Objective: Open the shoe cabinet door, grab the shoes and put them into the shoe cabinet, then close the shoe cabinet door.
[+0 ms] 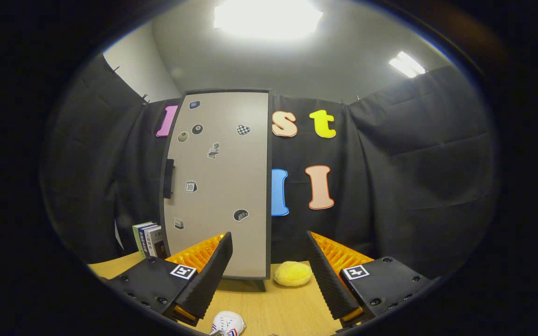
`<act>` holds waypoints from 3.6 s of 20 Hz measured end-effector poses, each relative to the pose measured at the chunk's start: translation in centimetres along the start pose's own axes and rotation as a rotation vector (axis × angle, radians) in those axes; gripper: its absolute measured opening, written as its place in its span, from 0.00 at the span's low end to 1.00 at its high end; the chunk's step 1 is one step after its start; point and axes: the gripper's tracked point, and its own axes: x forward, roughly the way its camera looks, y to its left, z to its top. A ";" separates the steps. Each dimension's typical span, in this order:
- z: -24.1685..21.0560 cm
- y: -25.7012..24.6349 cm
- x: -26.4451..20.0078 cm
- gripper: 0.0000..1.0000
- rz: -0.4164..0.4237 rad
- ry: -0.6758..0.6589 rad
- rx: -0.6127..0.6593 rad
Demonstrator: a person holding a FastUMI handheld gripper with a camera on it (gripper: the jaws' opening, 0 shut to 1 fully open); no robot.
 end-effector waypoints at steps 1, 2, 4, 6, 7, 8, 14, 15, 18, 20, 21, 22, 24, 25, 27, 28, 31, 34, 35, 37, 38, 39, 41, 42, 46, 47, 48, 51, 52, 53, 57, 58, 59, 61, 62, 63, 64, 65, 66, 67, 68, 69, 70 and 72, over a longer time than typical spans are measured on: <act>0.5 0.4 0.3 0.98 0.007 -0.007 0.005; 1.1 0.9 0.8 0.98 0.013 -0.018 0.012; 2.4 2.3 1.8 0.98 0.039 -0.035 0.027; 3.8 4.2 3.0 0.98 0.070 -0.051 0.036; 4.6 5.2 3.6 0.98 0.087 -0.064 0.038; 5.4 6.3 4.4 0.98 0.107 -0.071 0.037; 8.0 13.5 8.4 0.98 0.207 -0.084 0.018; 8.4 14.6 8.9 0.98 0.218 -0.088 0.016; 9.1 18.1 11.1 0.98 0.250 -0.083 0.011; 9.2 20.4 12.5 0.98 0.269 -0.075 0.015; 9.2 21.5 13.2 0.98 0.276 -0.075 0.016; 9.3 22.4 13.8 0.98 0.280 -0.075 0.014; 9.4 24.0 15.2 0.97 0.283 -0.077 0.005; 9.2 24.8 15.8 0.97 0.289 -0.074 0.002; 8.7 26.2 17.0 0.98 0.293 -0.062 0.003; 8.5 26.9 17.5 0.98 0.294 -0.058 0.006; 8.1 28.6 19.5 0.97 0.293 -0.049 -0.011; 7.4 30.1 21.4 0.98 0.296 -0.028 -0.025; 7.3 30.6 21.9 0.98 0.295 -0.023 -0.025; 6.7 31.3 23.0 0.98 0.291 -0.011 -0.027; 6.4 31.5 23.5 0.98 0.286 -0.003 -0.029; 6.0 31.7 23.8 0.97 0.287 0.007 -0.031; 5.3 32.0 25.0 0.93 0.272 0.021 -0.043; 5.0 32.1 25.5 0.89 0.265 0.031 -0.040; 4.4 31.6 26.9 0.70 0.229 0.064 -0.001; 4.5 31.6 27.1 0.67 0.222 0.067 0.012; 4.6 31.4 27.4 0.67 0.222 0.074 0.025; 4.4 32.4 27.9 0.55 0.262 0.112 0.076; 4.3 32.2 27.8 0.48 0.252 0.115 0.081; 4.3 32.4 27.9 0.42 0.248 0.119 0.079; 4.2 32.3 27.7 0.17 0.264 0.132 0.065; 4.2 32.3 27.4 0.16 0.273 0.137 0.068; 4.2 32.4 27.6 0.15 0.287 0.146 0.063; 4.4 32.3 27.3 0.12 0.316 0.151 0.060; 4.6 32.3 26.8 0.11 0.334 0.150 0.073; 5.1 32.3 25.5 0.11 0.357 0.149 0.077; 5.5 32.0 24.2 0.11 0.380 0.143 0.072; 5.7 31.4 23.0 0.11 0.406 0.139 0.068; 5.8 31.0 22.1 0.11 0.432 0.141 0.067; 5.8 30.5 21.4 0.11 0.457 0.148 0.069; 5.9 30.2 20.8 0.11 0.476 0.154 0.070; 6.0 29.7 20.2 0.10 0.494 0.158 0.068; 6.1 29.3 19.6 0.10 0.508 0.156 0.070; 6.3 28.4 18.4 0.10 0.537 0.146 0.090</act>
